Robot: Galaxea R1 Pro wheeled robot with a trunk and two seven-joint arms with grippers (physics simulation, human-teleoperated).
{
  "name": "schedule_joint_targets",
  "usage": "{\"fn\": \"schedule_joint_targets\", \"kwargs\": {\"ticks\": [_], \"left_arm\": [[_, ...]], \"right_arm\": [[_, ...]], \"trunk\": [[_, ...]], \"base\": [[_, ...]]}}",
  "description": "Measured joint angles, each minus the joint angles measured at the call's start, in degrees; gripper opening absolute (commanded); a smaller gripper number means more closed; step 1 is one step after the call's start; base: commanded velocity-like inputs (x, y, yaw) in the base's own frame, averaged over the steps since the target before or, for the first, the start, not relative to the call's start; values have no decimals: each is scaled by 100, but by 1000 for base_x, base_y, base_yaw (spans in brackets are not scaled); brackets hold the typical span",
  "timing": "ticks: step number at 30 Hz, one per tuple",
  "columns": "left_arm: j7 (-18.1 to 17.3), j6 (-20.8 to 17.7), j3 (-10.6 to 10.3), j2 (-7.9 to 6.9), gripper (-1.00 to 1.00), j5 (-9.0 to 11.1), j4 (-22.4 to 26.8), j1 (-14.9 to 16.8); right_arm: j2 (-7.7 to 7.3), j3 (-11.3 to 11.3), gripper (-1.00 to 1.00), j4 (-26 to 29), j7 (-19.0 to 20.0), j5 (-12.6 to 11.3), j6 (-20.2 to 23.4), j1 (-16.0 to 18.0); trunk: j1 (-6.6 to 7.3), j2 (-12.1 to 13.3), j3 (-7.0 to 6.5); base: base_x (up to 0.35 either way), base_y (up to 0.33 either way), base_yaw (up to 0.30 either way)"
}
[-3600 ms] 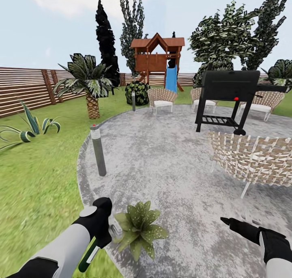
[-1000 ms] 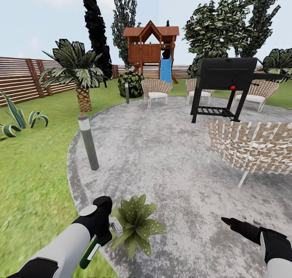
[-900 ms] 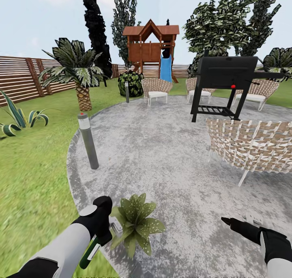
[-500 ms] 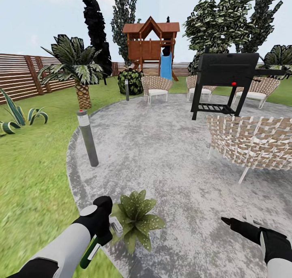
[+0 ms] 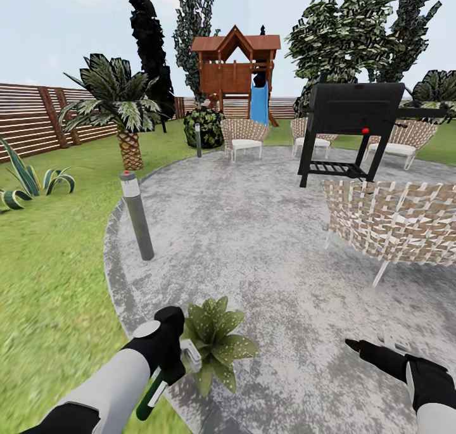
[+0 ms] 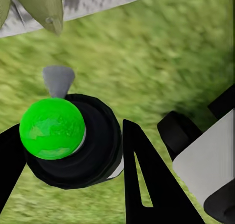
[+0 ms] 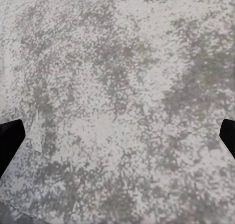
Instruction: Pick up the pesticide atomizer in the garden and spray insectifuge to fully cover both potted plants in the garden.
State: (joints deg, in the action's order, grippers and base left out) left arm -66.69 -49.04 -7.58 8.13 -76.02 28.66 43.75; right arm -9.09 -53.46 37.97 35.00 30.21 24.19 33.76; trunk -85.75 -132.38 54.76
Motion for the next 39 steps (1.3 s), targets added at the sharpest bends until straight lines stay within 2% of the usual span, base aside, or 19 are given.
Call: {"fn": "schedule_joint_targets", "kwargs": {"ticks": [8,12,22,23,27,39], "left_arm": [[14,1,22,-32,-100,-27,-41,0],[17,-1,22,-38,-100,-28,-336,0],[22,9,26,-46,-100,-33,-423,0],[24,12,25,-67,-100,-35,-422,1],[20,6,34,-301,-100,-36,-390,1],[48,-8,42,-335,-100,-27,-108,0]], "right_arm": [[1,3,100,0,0,2,1,0],[1,2,100,-1,-5,2,0,0],[0,3,100,-8,-9,2,0,0],[0,2,100,-8,-9,3,0,0],[6,6,100,-9,-14,3,0,0],[9,1,100,-9,-9,3,0,0]], "trunk": [[0,0,0],[0,0,0],[0,0,0],[0,0,0],[0,0,0],[0,0,0]], "base": [[0,0,0],[0,0,0],[0,0,0],[0,0,0],[0,0,0],[0,0,0]]}}
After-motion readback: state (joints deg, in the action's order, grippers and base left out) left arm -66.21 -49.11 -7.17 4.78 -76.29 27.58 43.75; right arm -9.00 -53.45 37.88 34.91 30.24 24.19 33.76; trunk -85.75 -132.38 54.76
